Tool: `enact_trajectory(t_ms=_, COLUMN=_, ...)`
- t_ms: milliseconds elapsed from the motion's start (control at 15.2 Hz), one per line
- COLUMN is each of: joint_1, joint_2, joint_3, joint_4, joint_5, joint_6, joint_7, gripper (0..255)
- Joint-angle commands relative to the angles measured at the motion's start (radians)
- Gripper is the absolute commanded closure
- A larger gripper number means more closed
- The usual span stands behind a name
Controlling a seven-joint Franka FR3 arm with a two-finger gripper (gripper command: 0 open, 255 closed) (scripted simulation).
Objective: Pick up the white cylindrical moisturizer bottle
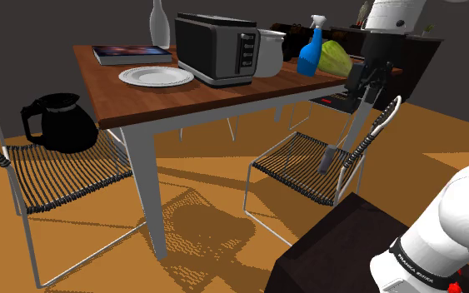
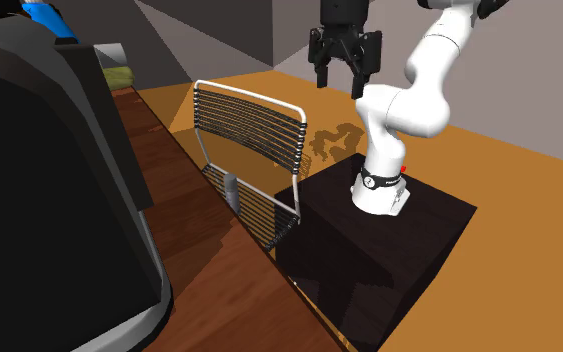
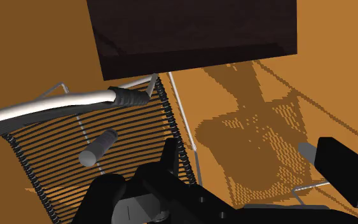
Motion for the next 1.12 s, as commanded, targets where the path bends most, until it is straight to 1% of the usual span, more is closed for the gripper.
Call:
enact_trajectory(t_ms=0, joint_1=0.0, joint_2=0.0, joint_3=0.0, joint_4=0.0, joint_5=0.0, joint_6=0.0, joint_7=0.0, gripper=0)
enact_trajectory(t_ms=264, joint_1=-0.023, joint_2=0.018, joint_3=-0.055, joint_4=-0.088, joint_5=-0.046, joint_6=0.113, joint_7=-0.065, gripper=0)
enact_trajectory(t_ms=528, joint_1=-0.048, joint_2=0.061, joint_3=-0.112, joint_4=-0.157, joint_5=-0.091, joint_6=0.234, joint_7=-0.127, gripper=0)
enact_trajectory(t_ms=792, joint_1=-0.073, joint_2=0.13, joint_3=-0.172, joint_4=-0.205, joint_5=-0.132, joint_6=0.361, joint_7=-0.188, gripper=0)
enact_trajectory(t_ms=1056, joint_1=-0.095, joint_2=0.225, joint_3=-0.233, joint_4=-0.23, joint_5=-0.165, joint_6=0.493, joint_7=-0.249, gripper=0)
